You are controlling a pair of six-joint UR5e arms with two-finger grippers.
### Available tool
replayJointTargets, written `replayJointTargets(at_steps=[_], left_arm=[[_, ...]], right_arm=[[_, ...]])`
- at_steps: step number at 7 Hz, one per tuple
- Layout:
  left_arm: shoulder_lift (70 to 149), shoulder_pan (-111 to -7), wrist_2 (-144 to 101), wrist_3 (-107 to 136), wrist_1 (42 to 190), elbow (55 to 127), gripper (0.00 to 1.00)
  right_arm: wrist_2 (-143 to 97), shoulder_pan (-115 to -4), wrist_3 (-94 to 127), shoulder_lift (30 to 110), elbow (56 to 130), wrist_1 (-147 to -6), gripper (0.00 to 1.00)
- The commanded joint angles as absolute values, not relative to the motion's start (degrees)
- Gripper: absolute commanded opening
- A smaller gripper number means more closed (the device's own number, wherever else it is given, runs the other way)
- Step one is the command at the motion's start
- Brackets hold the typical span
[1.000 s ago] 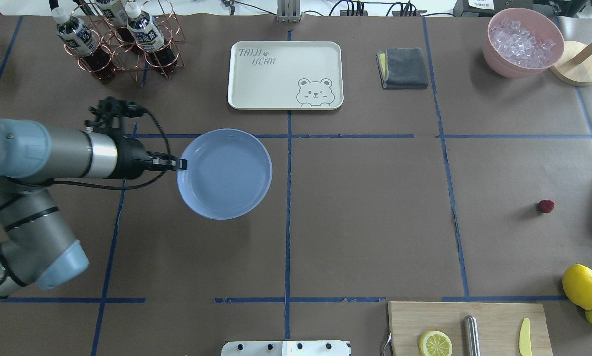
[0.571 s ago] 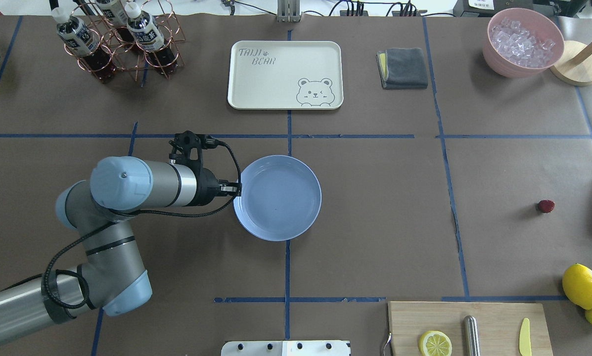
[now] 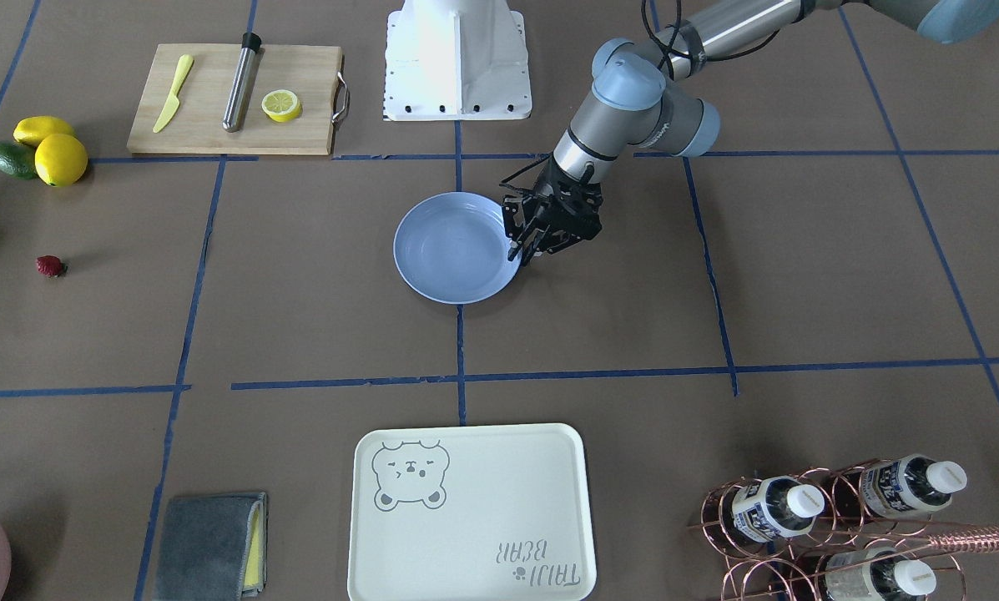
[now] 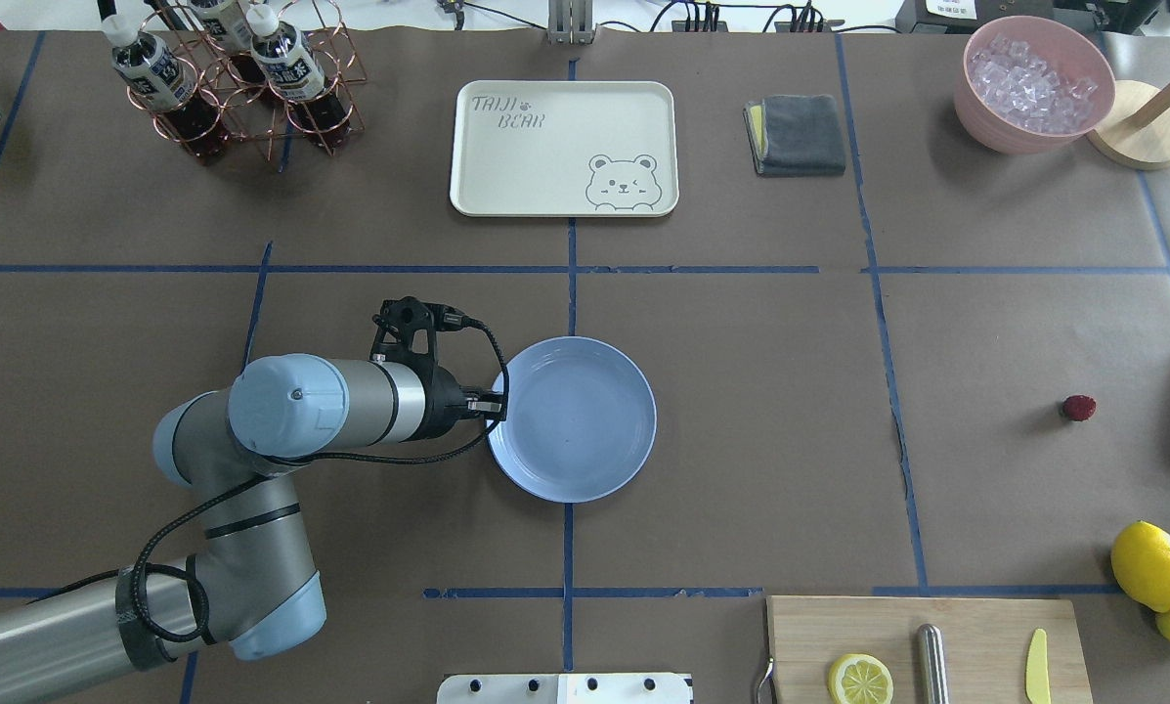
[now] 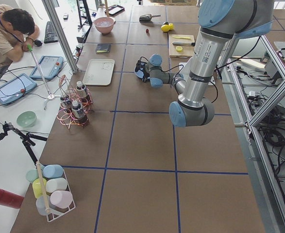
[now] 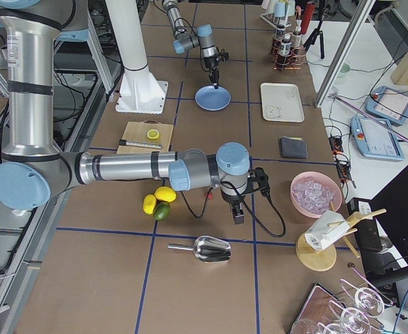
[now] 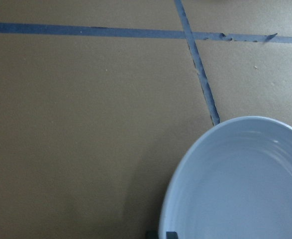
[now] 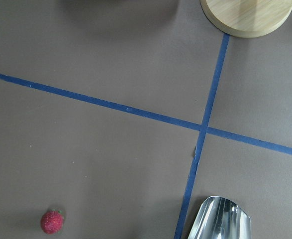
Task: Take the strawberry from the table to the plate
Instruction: 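Slide the light blue plate with the left gripper toward the table center, then release the plate and withdraw the left arm while the right arm moves in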
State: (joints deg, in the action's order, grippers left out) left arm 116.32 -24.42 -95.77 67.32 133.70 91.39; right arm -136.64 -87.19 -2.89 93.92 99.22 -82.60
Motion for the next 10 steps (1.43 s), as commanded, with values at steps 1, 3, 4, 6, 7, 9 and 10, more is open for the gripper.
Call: replayJointTargets(at_steps=[1, 3, 4, 6, 7, 9, 10], left_arm=[[113.49, -29.67, -98.93, 58.18, 127.59, 97.94, 1.00], [107.18, -41.96, -108.94, 43.74, 116.32, 107.63, 1.00], [102.79, -50.19, -113.51, 32.63, 116.02, 108.54, 1.00], [94.68, -68.20, -122.36, 10.57, 115.32, 103.93, 1.00], [92.05, -76.90, -132.70, 2.80, 113.83, 97.19, 1.00], [91.33, -86.99, -143.45, -2.77, 106.80, 91.23, 1.00], [88.01, -89.27, -138.83, -7.42, 106.61, 90.88, 1.00]], right_arm=[[-136.67, -87.19, -2.64, 93.60, 101.93, -82.10, 1.00], [-136.50, -83.97, -2.63, 93.26, 105.11, -78.42, 1.00], [-137.02, -82.20, -2.38, 92.90, 105.73, -78.14, 1.00], [-140.25, -77.90, 5.39, 92.81, 110.01, -78.05, 1.00], [-139.84, -74.91, 12.24, 92.73, 113.43, -77.79, 1.00], [-136.96, -69.72, 18.52, 92.46, 116.18, -77.70, 1.00], [-134.58, -68.31, 19.50, 92.46, 116.28, -77.70, 1.00]])
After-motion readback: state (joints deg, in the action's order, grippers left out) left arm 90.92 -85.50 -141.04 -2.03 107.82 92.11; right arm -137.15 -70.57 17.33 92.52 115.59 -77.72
